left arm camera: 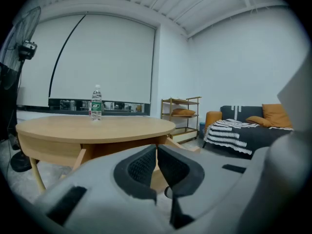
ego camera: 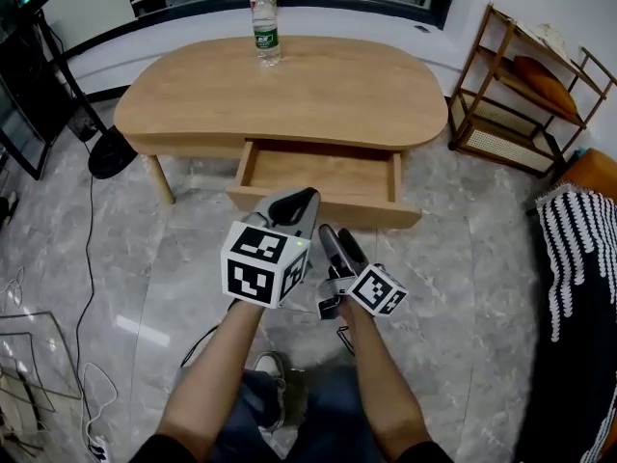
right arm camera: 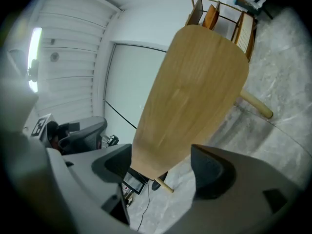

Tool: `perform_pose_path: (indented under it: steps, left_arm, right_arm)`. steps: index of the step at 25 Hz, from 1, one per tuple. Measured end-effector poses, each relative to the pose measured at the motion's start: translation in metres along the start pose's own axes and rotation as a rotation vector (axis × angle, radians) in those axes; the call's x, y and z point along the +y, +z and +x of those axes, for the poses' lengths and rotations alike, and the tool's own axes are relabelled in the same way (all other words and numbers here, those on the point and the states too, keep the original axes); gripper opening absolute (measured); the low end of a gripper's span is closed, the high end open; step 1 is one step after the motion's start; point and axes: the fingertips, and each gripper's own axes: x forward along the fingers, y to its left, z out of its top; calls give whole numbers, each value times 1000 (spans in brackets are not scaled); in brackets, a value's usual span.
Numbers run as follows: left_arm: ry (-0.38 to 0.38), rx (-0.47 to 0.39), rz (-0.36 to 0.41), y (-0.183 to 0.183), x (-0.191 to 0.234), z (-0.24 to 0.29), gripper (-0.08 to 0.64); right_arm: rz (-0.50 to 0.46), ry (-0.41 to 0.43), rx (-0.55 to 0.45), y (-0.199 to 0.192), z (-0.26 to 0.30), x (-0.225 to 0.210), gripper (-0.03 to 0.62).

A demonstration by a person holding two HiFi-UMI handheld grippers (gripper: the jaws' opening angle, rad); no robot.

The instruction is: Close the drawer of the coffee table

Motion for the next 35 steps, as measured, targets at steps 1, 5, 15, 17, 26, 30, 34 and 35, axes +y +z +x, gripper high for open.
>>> perform_pose_path:
  steps: [1, 5, 15, 17, 26, 30, 34, 35]
  left_arm:
    - [1, -3, 0, 0, 1, 0, 15]
    - [13, 18, 45, -6, 7, -2, 15]
    - [45, 18, 8, -30, 44, -24, 15]
    - [55, 6, 15, -29, 53, -31, 15]
    - [119, 26, -7, -37, 75, -41, 15]
    - [113, 14, -4, -29, 69, -41, 15]
    - [103, -5, -3, -21, 63, -39, 14]
    - [99, -8, -3, -19, 61, -38, 14]
  right_arm:
    - [5, 0, -7, -2, 3, -4, 368]
    - [32, 6, -46, -7, 13, -14, 393]
    - [59, 28, -111, -4, 23, -34, 414]
    - [62, 54, -120, -1, 26, -34, 414]
    - [101, 57, -128, 4, 28, -35, 362]
    - [153, 8, -118, 7, 24, -32, 345]
    - [182, 29, -112, 13, 27, -21, 355]
    - [197, 21, -109, 13, 28, -22, 342]
